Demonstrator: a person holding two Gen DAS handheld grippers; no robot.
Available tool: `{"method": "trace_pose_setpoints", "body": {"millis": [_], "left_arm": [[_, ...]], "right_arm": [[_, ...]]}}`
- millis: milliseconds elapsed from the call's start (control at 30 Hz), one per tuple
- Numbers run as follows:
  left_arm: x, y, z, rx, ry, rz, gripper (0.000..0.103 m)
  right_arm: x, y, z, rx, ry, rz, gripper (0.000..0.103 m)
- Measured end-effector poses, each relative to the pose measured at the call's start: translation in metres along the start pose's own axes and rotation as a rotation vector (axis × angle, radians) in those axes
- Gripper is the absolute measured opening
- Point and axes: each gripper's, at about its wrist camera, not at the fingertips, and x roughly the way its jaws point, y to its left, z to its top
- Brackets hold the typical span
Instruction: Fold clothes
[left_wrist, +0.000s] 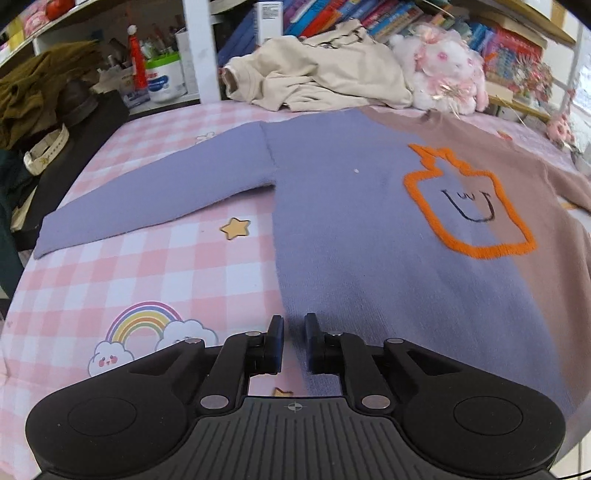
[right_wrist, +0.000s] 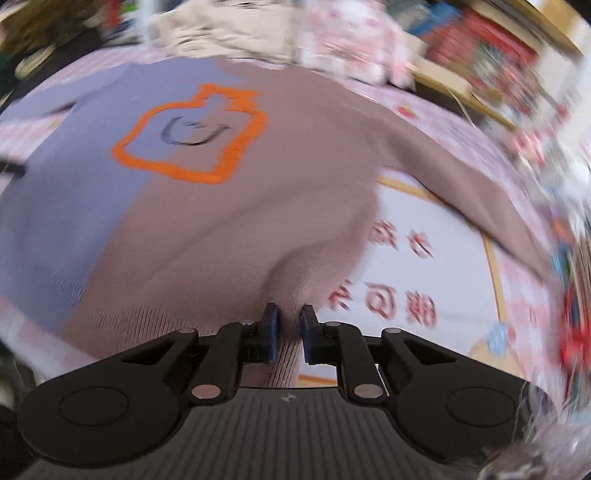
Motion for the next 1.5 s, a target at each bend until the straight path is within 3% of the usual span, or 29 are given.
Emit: {"method": "trace_pose_setpoints", "body": {"millis": [200,333,567,633,733,800,1000,1067,1200,1300,1500], "left_arm": [[0.001,0.0,-0.002,-0.047,-0.002,-0.011,0.01],[0.008,-0.008,0.006,-0.026,-0.002,-0.014,0.009],[0.007,-0.007,0.002,-0.014,-0.019,0.004,0.009],[0.008,-0.004,0.003,-0.006,-0.02,0.011,0.009],[0.011,0.005,0.008,-0.019,-0.016,0.028,0.009],[0.012,0.011,0.01,-0.027,-0.01,0.028,0.01],[0.003,0.022,0.005,-0.09,-0.009,-0.034,0.026],[0.006,0.019,0.003,-0.088,0.005,-0.017,0.026],[0.011,0.003,0.007,-0.027,0.0,-0.012,0.015],[0.019,-0.003,0.019,-0.002,0.006,-0.023,0.015],[0.03,-0.015,0.034,0.045,0.011,-0.001,0.015]], "right_arm": [[0.018,0.003,0.019,-0.083,-0.061,-0.062,0.013],[0.034,-0.005,0.035,-0.108,-0.069,-0.104,0.013],[0.011,-0.015,0.006,-0.029,-0.047,-0.066,0.013],[0.01,-0.021,0.005,0.046,-0.039,-0.037,0.016],[0.004,-0.029,0.004,0.184,-0.014,0.07,0.03],[0.001,-0.031,0.001,0.218,-0.011,0.088,0.034],[0.002,-0.049,-0.002,0.308,-0.007,0.072,0.034],[0.004,-0.052,-0.001,0.31,-0.005,0.072,0.03],[0.003,-0.045,-0.001,0.219,-0.014,0.044,0.013],[0.005,-0.05,-0.001,0.235,-0.029,0.001,0.012],[0.003,-0.053,-0.006,0.236,-0.028,-0.004,0.012]]}}
